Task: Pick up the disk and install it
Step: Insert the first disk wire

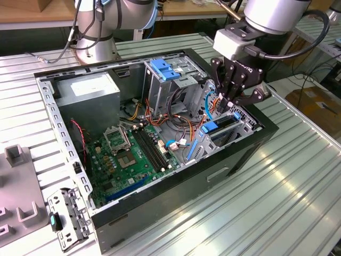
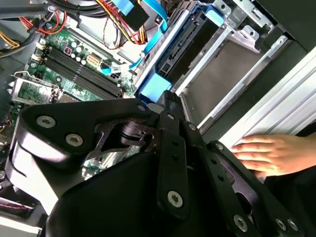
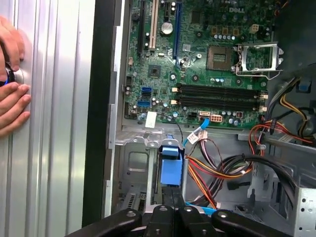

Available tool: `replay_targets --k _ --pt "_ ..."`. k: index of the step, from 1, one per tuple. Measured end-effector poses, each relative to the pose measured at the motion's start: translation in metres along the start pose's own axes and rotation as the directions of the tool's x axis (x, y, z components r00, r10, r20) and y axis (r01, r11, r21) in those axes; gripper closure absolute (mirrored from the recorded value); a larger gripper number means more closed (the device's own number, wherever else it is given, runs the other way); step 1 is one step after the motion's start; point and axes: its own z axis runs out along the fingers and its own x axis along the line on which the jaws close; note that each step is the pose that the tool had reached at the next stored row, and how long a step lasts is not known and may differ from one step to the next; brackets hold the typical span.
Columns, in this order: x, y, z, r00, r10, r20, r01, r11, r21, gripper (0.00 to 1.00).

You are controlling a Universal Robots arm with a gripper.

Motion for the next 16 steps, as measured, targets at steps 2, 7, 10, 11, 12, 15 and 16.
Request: replay_targets --k 2,7,10,11,12,15,16 --pt "-0.0007 -0.0025 -0.0001 1.0 -0.005 -0.0016 0.005 1.0 0.0 0.89" --pt "-0.0024 -0.0201 0.0009 1.0 -0.009 -0.0033 0.009 1.0 0.0 0.89" --pt "-0.0029 -0.0266 0.0012 0.9999 -0.012 -0.0053 0.012 0.9999 -0.0002 0.89" --pt "-0.003 -0.0269 0.0012 0.9999 -0.016 -0.0054 0.016 0.9999 -0.0001 0.89" --pt "-0.003 -0.0269 0.0012 0.9997 -0.023 -0.0051 0.023 0.9997 0.0001 0.89" --pt "-0.0032 -0.0274 -0.0004 0.9987 -0.051 -0.0046 0.051 0.9987 0.0007 0.89" --pt "-0.0033 -0.0277 -0.0014 0.9981 -0.061 -0.0042 0.061 0.9981 0.0009 0.89"
